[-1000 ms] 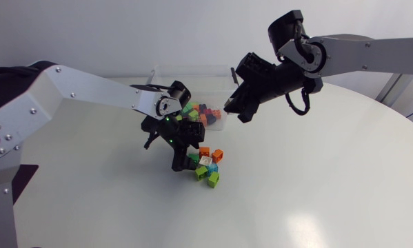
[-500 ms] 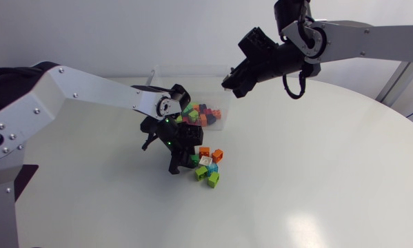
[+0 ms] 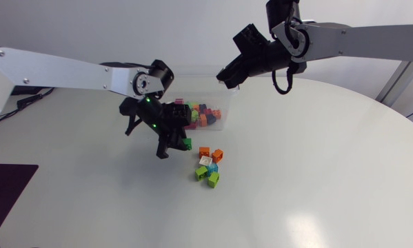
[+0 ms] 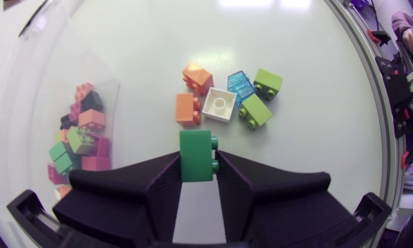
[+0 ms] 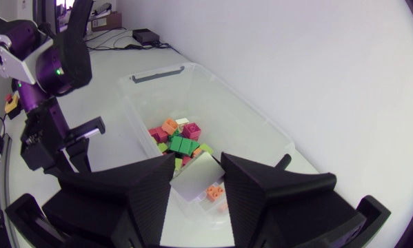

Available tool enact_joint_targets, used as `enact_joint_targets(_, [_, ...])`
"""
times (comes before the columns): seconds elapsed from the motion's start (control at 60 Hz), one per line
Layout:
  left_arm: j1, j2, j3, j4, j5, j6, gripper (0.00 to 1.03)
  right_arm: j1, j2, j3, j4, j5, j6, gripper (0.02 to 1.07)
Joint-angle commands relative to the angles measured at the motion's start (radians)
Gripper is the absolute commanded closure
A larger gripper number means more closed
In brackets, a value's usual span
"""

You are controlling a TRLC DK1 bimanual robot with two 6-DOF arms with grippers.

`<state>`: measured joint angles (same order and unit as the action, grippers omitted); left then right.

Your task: Place the duplo bricks in the container

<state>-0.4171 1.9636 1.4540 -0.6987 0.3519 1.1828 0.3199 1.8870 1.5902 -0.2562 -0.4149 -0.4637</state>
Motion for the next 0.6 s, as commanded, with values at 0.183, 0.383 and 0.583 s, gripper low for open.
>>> enact_joint_targets(0.183, [0.021,-0.115,-0.020,-0.005,0.042,-0.006,0.76,0.030,0.095,0.079,0.049,0.036,0.051,0.82])
enact_joint_targets(0.383, [0.052,-0.158,0.003,0.008,0.070,-0.038,0.76,0.059,0.169,0.149,0.078,0.091,0.063,0.79])
enact_joint_targets(0.583, [0.083,-0.190,0.025,0.044,0.096,-0.078,0.76,0.073,0.175,0.172,0.077,0.131,0.074,0.12])
